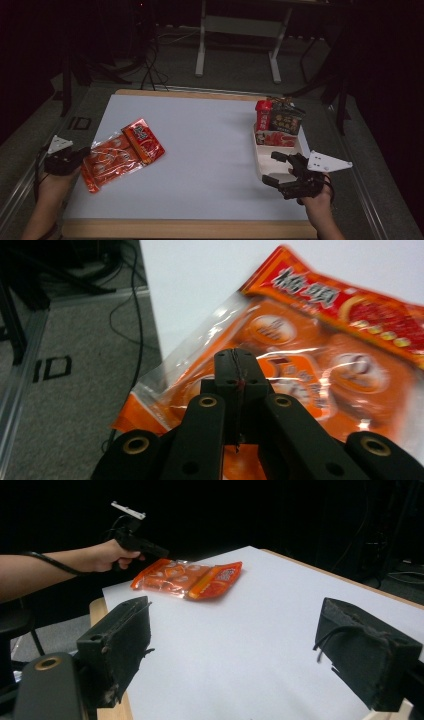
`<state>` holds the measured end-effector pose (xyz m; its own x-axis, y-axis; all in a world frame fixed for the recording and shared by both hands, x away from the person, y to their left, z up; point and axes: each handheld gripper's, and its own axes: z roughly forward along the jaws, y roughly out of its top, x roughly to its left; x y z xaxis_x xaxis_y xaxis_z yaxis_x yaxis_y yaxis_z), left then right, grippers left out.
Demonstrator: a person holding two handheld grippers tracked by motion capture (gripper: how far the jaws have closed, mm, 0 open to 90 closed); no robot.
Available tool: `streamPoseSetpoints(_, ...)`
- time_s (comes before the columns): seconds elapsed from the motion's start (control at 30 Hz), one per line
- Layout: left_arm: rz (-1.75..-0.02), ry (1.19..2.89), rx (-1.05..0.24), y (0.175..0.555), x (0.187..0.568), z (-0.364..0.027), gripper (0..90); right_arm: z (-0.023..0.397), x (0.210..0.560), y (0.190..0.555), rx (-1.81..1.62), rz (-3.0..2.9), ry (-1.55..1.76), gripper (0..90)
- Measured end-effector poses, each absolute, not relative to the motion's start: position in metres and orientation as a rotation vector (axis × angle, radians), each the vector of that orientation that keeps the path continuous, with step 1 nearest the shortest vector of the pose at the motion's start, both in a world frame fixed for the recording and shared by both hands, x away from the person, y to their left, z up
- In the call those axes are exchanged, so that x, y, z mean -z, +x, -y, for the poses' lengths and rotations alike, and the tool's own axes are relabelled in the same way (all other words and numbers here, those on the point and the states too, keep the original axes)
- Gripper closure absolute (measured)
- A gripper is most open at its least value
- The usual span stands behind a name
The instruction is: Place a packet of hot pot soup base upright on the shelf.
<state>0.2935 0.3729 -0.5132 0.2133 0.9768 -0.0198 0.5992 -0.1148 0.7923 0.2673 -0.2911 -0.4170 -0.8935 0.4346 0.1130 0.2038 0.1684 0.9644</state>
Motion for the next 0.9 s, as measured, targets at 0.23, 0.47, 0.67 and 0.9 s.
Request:
streamPoseSetpoints(0.23, -1.519, 1.806, -0.702, 0.308, 0.526, -0.380, 90.0, 0.289, 0.420, 0.268, -1.789, -2.267, 0.615, 14.3)
streamPoseSetpoints(0.47, -1.557, 1.816, -0.698, 0.320, 0.529, -0.385, 90.0, 0.287, 0.421, 0.268, -1.788, -2.278, 0.617, 14.3)
streamPoseSetpoints(0.67, -1.567, 1.861, -0.685, 0.328, 0.529, -0.384, 90.0, 0.286, 0.421, 0.269, -1.785, -2.285, 0.619, 14.4)
streamPoseSetpoints(0.9, -1.593, 1.938, -0.683, 0.336, 0.528, -0.382, 90.0, 0.284, 0.422, 0.269, -1.788, -2.290, 0.619, 14.4)
